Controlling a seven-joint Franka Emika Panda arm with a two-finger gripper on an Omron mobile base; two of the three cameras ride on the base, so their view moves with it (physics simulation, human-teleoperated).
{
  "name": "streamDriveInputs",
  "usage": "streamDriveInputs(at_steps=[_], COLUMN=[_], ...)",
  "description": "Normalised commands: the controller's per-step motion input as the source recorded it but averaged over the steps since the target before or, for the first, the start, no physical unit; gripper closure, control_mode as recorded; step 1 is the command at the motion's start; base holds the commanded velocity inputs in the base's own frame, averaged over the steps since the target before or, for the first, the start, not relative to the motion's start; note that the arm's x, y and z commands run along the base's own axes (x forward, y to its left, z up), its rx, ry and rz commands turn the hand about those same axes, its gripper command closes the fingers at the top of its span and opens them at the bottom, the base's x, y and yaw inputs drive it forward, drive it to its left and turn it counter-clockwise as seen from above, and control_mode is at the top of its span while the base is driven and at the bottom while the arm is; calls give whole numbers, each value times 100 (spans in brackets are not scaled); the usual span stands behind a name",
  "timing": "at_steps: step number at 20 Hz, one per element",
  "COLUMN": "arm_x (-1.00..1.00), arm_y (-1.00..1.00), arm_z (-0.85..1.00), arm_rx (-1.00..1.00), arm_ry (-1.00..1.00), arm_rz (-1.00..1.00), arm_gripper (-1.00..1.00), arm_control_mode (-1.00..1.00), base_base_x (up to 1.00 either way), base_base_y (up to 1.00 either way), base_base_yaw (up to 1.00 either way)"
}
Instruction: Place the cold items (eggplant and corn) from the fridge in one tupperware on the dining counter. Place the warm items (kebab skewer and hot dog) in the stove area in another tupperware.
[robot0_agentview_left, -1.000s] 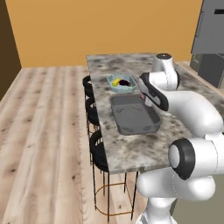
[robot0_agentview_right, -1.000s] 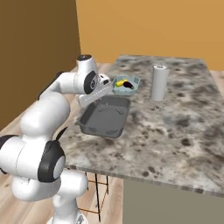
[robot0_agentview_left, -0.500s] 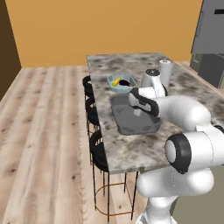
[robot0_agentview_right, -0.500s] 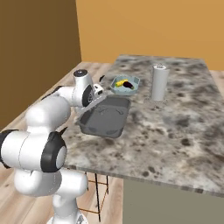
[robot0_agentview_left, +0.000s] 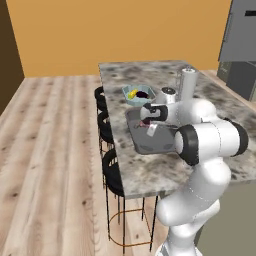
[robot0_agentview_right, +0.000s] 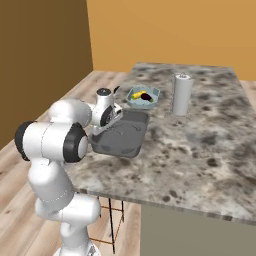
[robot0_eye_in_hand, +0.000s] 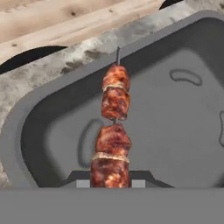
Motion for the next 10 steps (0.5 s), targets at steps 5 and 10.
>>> streamDriveInputs(at_steps=[5, 10], arm_x=[59, 43], arm_y=[-35, -14], arm_z=[-52, -36], arm_rx=[21, 19], arm_ry=[18, 10], arm_rz=[17, 12], arm_gripper=[100, 100], arm_control_mode=[-100, -100], base_base_x=[0, 0], base_base_y=[0, 0], base_base_yaw=[0, 0])
